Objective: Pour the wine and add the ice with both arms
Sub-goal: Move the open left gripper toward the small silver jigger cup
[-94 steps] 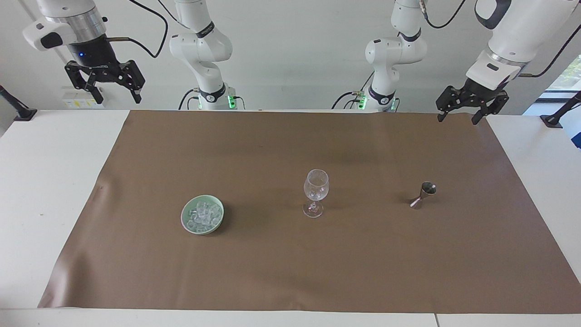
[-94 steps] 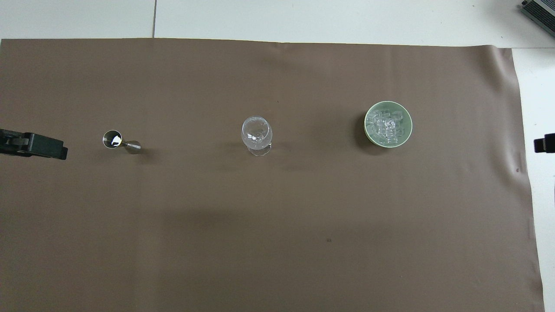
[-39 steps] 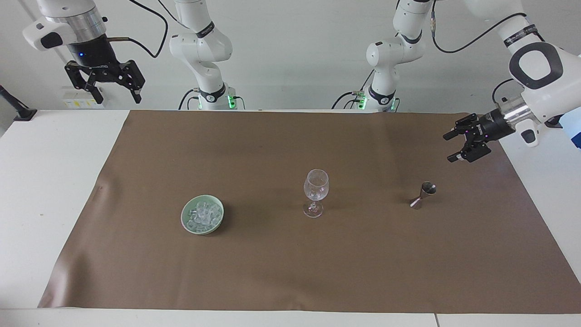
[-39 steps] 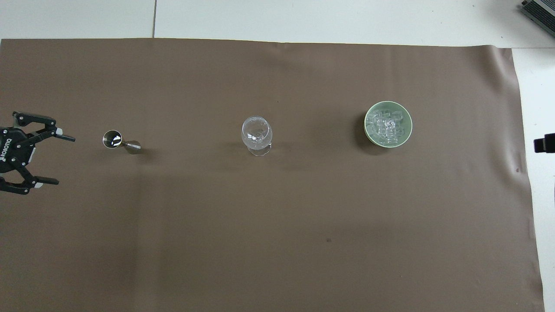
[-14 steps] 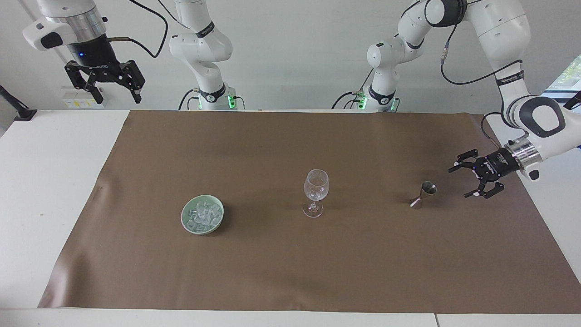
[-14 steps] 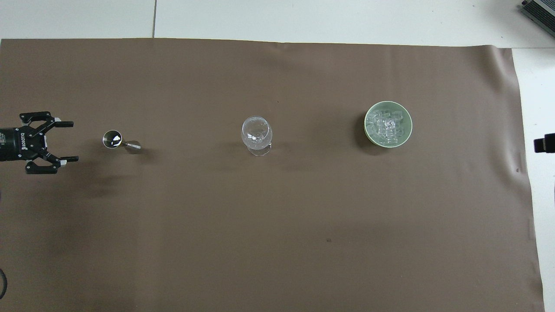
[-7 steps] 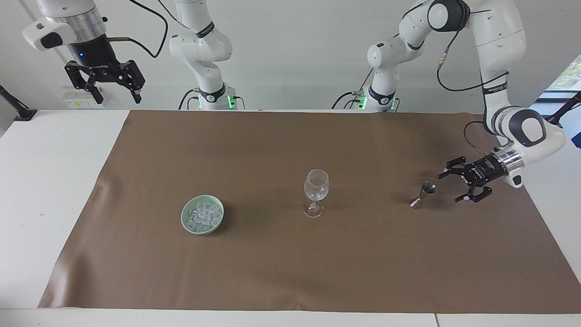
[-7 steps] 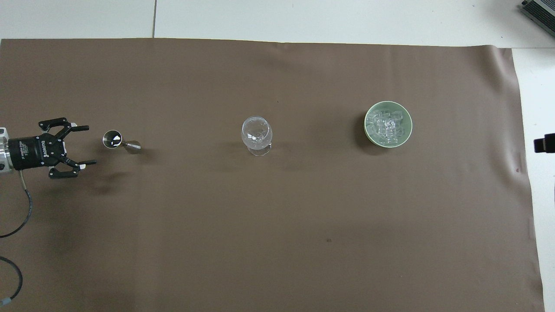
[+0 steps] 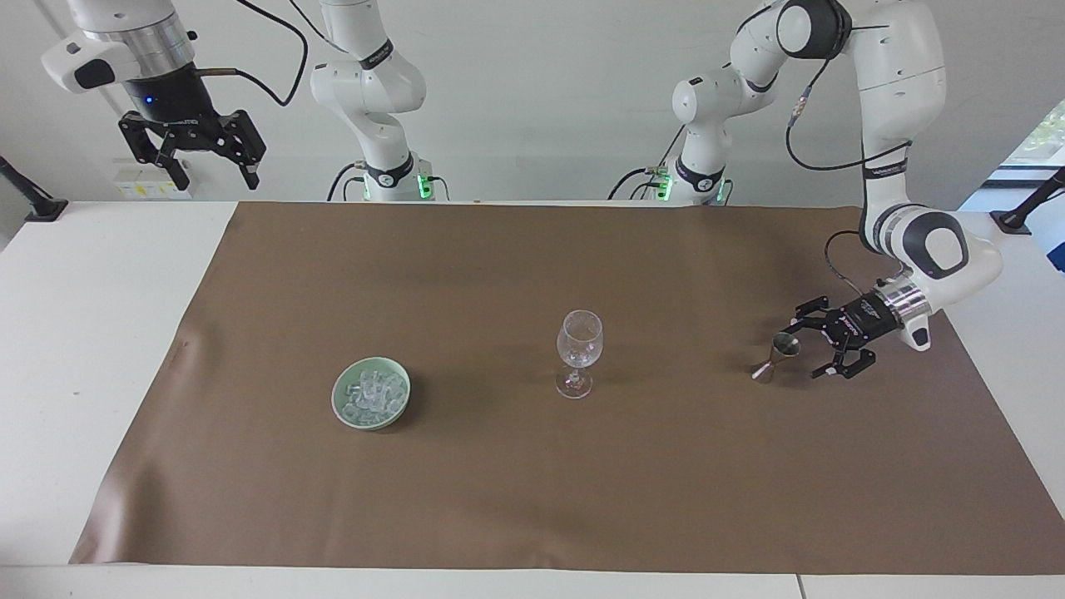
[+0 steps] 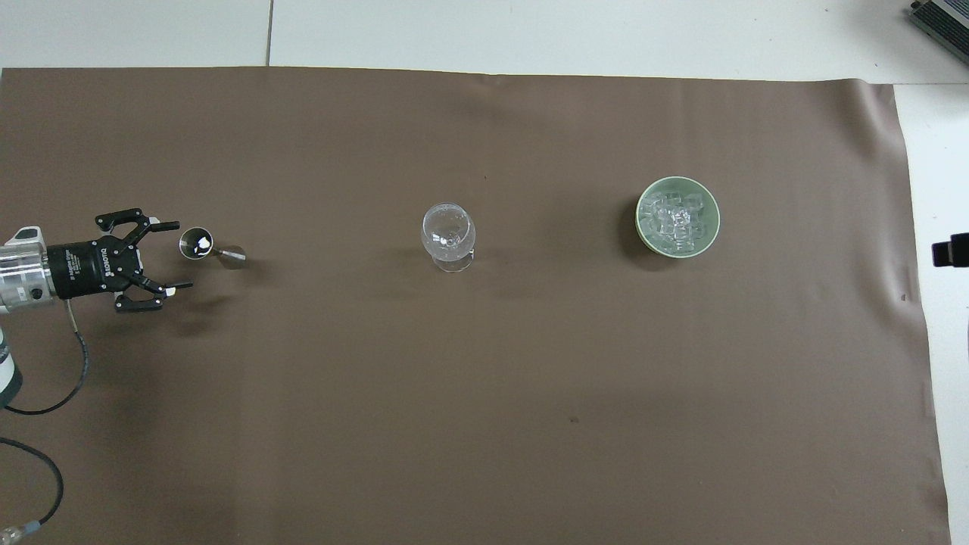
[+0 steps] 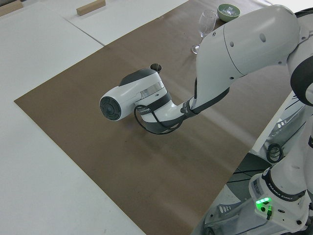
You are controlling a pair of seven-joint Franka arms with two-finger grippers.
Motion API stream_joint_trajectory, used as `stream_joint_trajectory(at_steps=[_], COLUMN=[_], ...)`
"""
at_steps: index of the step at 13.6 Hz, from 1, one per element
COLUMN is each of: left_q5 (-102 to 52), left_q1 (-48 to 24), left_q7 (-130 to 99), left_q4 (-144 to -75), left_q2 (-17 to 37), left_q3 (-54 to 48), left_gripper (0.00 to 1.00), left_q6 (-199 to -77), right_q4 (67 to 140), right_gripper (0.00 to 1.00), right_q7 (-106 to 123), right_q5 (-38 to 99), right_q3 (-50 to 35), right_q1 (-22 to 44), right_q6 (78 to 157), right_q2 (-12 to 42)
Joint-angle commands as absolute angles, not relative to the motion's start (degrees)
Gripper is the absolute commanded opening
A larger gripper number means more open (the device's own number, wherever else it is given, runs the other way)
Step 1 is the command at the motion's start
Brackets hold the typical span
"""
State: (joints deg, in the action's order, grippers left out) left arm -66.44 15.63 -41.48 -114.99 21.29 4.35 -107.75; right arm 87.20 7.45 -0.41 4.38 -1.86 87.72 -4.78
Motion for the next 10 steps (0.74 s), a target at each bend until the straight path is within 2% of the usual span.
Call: stream_joint_trajectory(at_steps=[1, 10], left_q5=[-68.8, -71.0], left_q1=[13.5, 11.8], left_q7=[-40.4, -39.0], left_q4=[-117.4, -119.7], left_q2=[19.9, 19.1], left_q3=[4.7, 4.1], left_gripper=[1.0, 1.0], left_q6=[-110.4, -113.1], right_q4=[87.6, 87.6], right_gripper=[1.0, 1.0], right_q7=[8.3, 8.3], right_q5=[0.7, 0.7], right_q3=[4.6, 4.6], right_q1=[-1.9, -1.9], right_q6=[87.3, 87.3], right_q2=[-5.3, -5.3])
